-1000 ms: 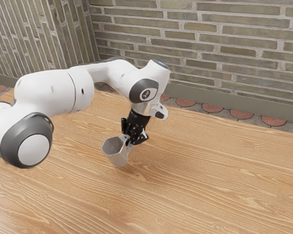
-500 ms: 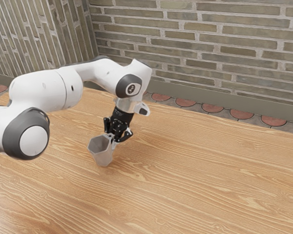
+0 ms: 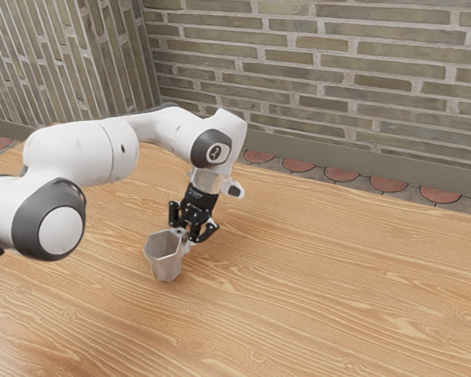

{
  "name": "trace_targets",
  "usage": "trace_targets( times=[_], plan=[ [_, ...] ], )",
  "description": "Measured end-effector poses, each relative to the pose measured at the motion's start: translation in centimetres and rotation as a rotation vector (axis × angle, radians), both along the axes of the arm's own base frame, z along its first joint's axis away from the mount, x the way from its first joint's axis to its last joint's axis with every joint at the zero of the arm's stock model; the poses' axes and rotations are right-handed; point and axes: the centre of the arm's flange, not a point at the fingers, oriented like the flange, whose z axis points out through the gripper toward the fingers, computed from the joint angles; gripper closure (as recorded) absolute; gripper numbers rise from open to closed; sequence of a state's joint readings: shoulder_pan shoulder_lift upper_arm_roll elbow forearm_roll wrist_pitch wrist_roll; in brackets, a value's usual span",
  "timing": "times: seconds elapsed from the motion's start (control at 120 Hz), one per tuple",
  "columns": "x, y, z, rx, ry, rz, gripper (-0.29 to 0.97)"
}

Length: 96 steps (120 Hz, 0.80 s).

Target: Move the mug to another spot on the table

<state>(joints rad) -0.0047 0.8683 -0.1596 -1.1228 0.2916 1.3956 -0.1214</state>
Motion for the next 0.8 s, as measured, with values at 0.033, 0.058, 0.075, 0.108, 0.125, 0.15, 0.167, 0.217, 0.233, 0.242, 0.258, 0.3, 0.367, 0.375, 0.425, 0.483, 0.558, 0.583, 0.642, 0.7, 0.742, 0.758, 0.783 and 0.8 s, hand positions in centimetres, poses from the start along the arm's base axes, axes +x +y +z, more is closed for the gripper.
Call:
trace_targets(
  times=[0.033, 0.058, 0.075, 0.108, 0.125, 0.15, 0.167, 0.217, 0.233, 0.242, 0.258, 0.3, 0.367, 0.375, 0.425, 0.483, 0.558, 0.583, 0.642, 0.7, 0.742, 0.758, 0.783, 0.8],
  plan=[
    [0.1, 0.0, 0.0, -0.001, -0.007, 0.003, 0.5],
    [0.2, 0.1, 0.0, -0.002, -0.012, 0.006, 0.45],
    [0.2, 0.2, 0.0, -0.003, -0.015, 0.009, 0.42],
    [0.3, 0.4, 0.1, -0.004, -0.023, 0.013, 0.36],
    [0.4, 0.4, 0.1, -0.004, -0.027, 0.015, 0.33],
    [0.5, 0.6, 0.2, -0.005, -0.033, 0.018, 0.3],
    [0.5, 0.6, 0.2, -0.006, -0.036, 0.019, 0.28],
    [0.6, 0.6, 0.3, -0.009, -0.046, 0.022, 0.23],
    [0.7, 0.6, 0.4, -0.01, -0.049, 0.023, 0.21],
    [0.7, 0.6, 0.5, -0.01, -0.051, 0.024, 0.2],
    [0.7, 0.6, 0.6, -0.011, -0.054, 0.025, 0.19],
    [0.8, 0.5, 1.1, -0.013, -0.065, 0.028, 0.16],
    [0.9, 0.2, 1.8, -0.017, -0.079, 0.031, 0.12],
    [0.9, 0.2, 1.9, -0.017, -0.08, 0.032, 0.12],
    [0.9, -0.2, 2.6, -0.019, -0.092, 0.03, 0.1],
    [1.1, -1.2, 5.5, -0.028, -0.146, 0.021, 0.08],
    [0.7, -1.4, 11.6, -0.053, -0.257, 0.024, 0.06],
    [0.1, -1.1, 14.0, -0.066, -0.293, 0.032, 0.06],
    [-2.5, 0.2, 19.3, -0.105, -0.356, 0.064, 0.05],
    [-5.8, 2.0, 24.0, -0.149, -0.411, 0.11, 0.04],
    [-7.7, 3.4, 26.8, -0.178, -0.452, 0.14, 0.04],
    [-8.1, 4.1, 27.6, -0.188, -0.466, 0.151, 0.04],
    [-8.6, 5.4, 28.5, -0.2, -0.485, 0.171, 0.04],
    [-8.9, 6.7, 29.1, -0.206, -0.5, 0.189, 0.04]
  ],
)
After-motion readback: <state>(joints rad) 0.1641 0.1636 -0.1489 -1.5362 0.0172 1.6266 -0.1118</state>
